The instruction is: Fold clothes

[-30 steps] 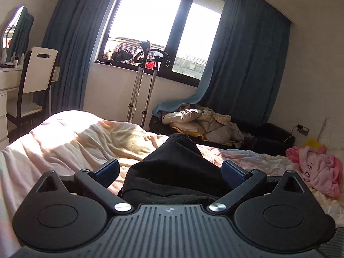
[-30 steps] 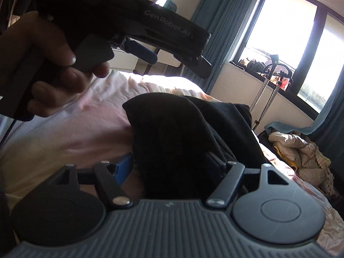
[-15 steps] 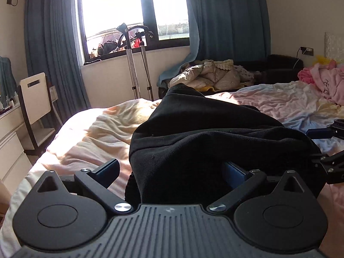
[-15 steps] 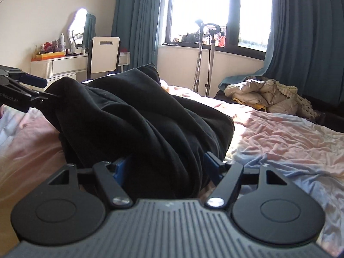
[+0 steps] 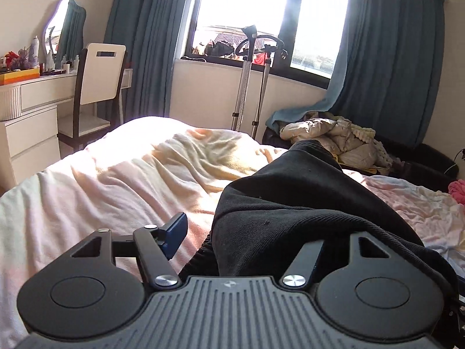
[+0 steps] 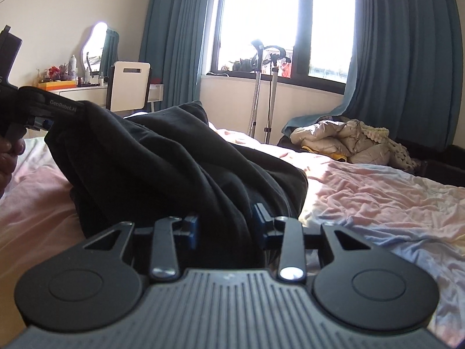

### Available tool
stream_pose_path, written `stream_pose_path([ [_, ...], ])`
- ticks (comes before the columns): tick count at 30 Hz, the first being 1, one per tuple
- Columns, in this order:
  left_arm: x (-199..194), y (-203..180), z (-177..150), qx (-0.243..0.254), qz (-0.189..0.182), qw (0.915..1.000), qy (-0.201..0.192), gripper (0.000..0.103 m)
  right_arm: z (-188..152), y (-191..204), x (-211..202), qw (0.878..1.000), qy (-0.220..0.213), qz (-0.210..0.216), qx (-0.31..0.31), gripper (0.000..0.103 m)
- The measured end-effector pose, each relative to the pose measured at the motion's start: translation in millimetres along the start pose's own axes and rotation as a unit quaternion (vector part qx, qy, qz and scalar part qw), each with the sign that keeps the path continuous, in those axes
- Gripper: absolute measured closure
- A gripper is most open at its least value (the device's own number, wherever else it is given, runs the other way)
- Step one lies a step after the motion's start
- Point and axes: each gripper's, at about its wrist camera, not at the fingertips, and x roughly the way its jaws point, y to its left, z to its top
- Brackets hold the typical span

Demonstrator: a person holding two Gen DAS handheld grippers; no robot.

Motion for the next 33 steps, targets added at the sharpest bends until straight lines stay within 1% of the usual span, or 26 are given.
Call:
stream_pose_path([
  [1,-2.5,0.0,1.1,-0.003,-0.013,0.9999,-0.008,0.07,0.8,0.5,0.9,1.0,0.005,0.0,0.005,0.068],
  [2,-5.9,1.0,2.6,-0.011,-0.026,0.9994,-0.021,0.077,1.8,1.0,-0.2,1.0,0.005,0.0,0.01,0.074],
  [3,-10.7,5.3,5.2,-0.031,-0.057,0.9972,-0.038,0.083,1.1,2.4,-0.2,1.0,0.008,0.001,0.007,0.079],
  [4,-15.7,10.4,8.7,-0.054,-0.082,0.9937,-0.054,0.087,0.4,3.8,-0.2,1.0,0.01,0.003,0.003,0.081],
  [5,-19.1,13.6,12.5,-0.071,-0.094,0.9912,-0.062,0.087,-0.4,5.1,-0.2,1.0,0.012,0.004,0.0,0.083],
  [6,-20.6,15.5,14.6,-0.08,-0.098,0.99,-0.064,0.087,-1.1,6.5,-0.2,1.0,0.015,0.006,-0.003,0.083],
  [8,-16.6,15.9,14.0,-0.075,-0.082,0.9925,-0.051,0.087,-2.6,9.2,-0.2,1.0,0.019,0.009,-0.009,0.083],
  [10,-5.9,16.4,10.1,-0.069,-0.054,0.996,-0.017,0.086,-4.1,12.0,-0.1,1.0,0.024,0.012,-0.016,0.082],
  [11,2.7,18.6,6.2,-0.073,-0.03,0.9968,0.013,0.086,-4.9,13.4,-0.1,0.999,0.026,0.014,-0.019,0.081],
  [13,14.7,24.2,-0.8,-0.082,0.0,0.9952,0.054,0.083,-6.4,16.1,-0.1,0.999,0.031,0.017,-0.026,0.08],
  [14,16.7,26.1,-3.0,-0.081,0.006,0.9948,0.062,0.082,-7.1,17.5,-0.1,0.999,0.033,0.018,-0.029,0.079],
  [16,17.1,29.5,-5.6,-0.081,0.01,0.9944,0.068,0.078,-8.6,20.2,-0.1,0.998,0.038,0.021,-0.035,0.078],
  [18,8.8,33.0,-5.6,-0.088,0.002,0.9938,0.068,0.073,-10.0,22.7,-0.1,0.998,0.042,0.024,-0.041,0.076],
  [19,4.1,34.7,-5.5,-0.091,-0.002,0.9935,0.068,0.067,-9.6,22.1,-0.3,0.998,0.043,0.025,-0.038,0.076],
  [20,-2.4,36.3,-5.2,-0.095,-0.002,0.9931,0.069,0.059,-9.2,21.4,-0.6,0.998,0.043,0.026,-0.035,0.075],
  [21,-10.8,37.3,-4.5,-0.099,-0.001,0.9927,0.069,0.056,-8.9,20.7,-0.8,0.998,0.043,0.027,-0.032,0.075],
  [22,-20.8,38.6,-3.4,-0.105,0.0,0.9921,0.068,0.05,-8.5,20.1,-1.0,0.998,0.044,0.029,-0.029,0.075],
  [23,-30.2,40.4,-1.4,-0.117,0.003,0.9909,0.065,0.042,-8.1,19.4,-1.3,0.998,0.044,0.03,-0.026,0.075],
  [24,-39.4,42.2,1.5,-0.131,0.004,0.9895,0.06,0.039,-7.8,18.7,-1.5,0.998,0.045,0.031,-0.023,0.075],
  [25,-47.4,41.6,5.7,-0.138,0.0,0.989,0.054,0.037,-7.4,18.1,-1.8,0.998,0.045,0.032,-0.02,0.075],
  [27,-53.2,29.8,15.7,-0.127,0.004,0.9908,0.046,0.037,-6.7,16.8,-2.3,0.998,0.046,0.034,-0.014,0.075],
  [29,-50.8,6.7,28.5,-0.093,0.011,0.9947,0.041,0.037,-6.0,15.4,-2.8,0.998,0.047,0.036,-0.008,0.075],
  [33,-44.0,-33.9,53.0,-0.079,0.035,0.9953,0.042,0.037,-4.5,12.8,-3.7,0.998,0.049,0.04,0.004,0.075],
])
